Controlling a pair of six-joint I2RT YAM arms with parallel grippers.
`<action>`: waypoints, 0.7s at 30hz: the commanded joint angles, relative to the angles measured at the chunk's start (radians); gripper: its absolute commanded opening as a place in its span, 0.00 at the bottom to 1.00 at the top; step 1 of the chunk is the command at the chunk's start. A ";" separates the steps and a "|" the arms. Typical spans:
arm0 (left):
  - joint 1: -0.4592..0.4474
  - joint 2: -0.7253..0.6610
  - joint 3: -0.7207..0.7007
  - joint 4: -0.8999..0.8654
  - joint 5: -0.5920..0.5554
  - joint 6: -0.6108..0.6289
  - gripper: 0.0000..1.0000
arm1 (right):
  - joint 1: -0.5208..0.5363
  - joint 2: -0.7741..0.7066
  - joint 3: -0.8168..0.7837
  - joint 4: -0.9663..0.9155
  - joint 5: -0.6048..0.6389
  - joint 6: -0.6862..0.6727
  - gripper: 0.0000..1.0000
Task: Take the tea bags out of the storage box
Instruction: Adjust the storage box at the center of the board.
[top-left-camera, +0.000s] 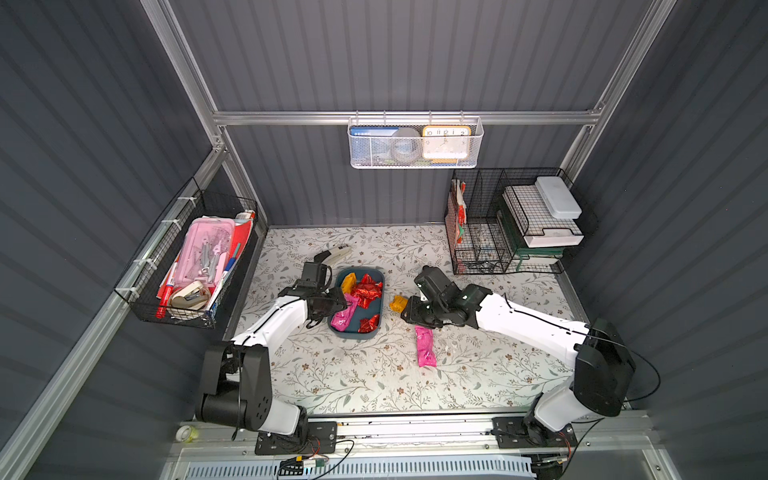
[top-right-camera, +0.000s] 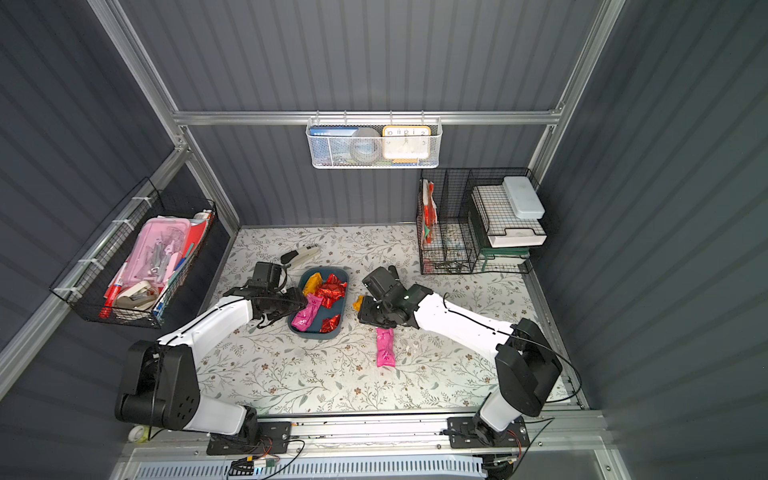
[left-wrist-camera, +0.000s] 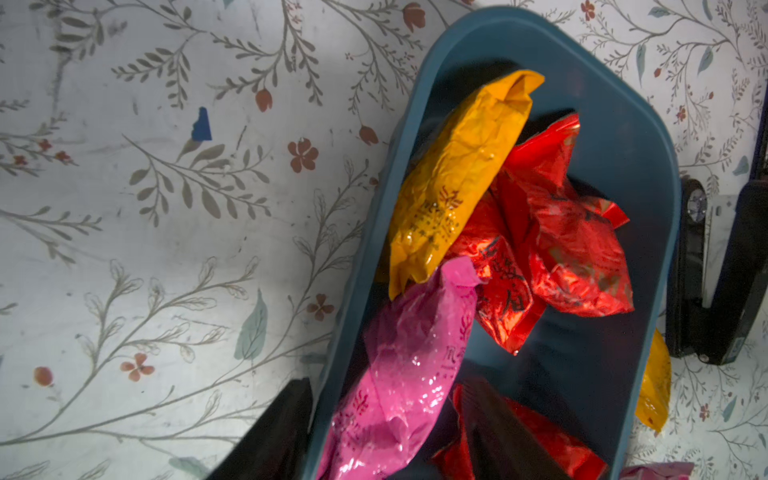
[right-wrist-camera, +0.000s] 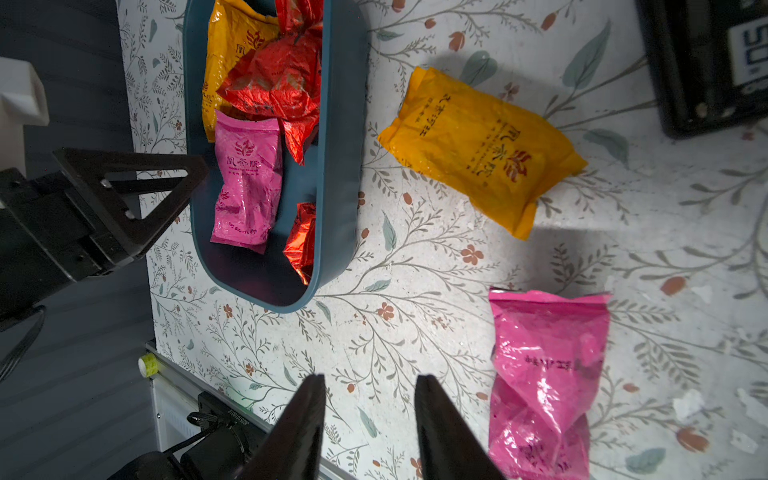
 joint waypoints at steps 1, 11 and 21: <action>-0.007 -0.048 -0.044 0.018 0.050 -0.040 0.52 | -0.001 0.009 0.016 -0.002 0.010 0.004 0.41; -0.032 -0.181 -0.200 0.115 0.109 -0.178 0.37 | 0.008 0.111 0.129 0.019 -0.038 0.016 0.41; -0.038 -0.277 -0.296 0.195 0.177 -0.278 0.20 | 0.041 0.284 0.263 0.050 -0.095 0.038 0.41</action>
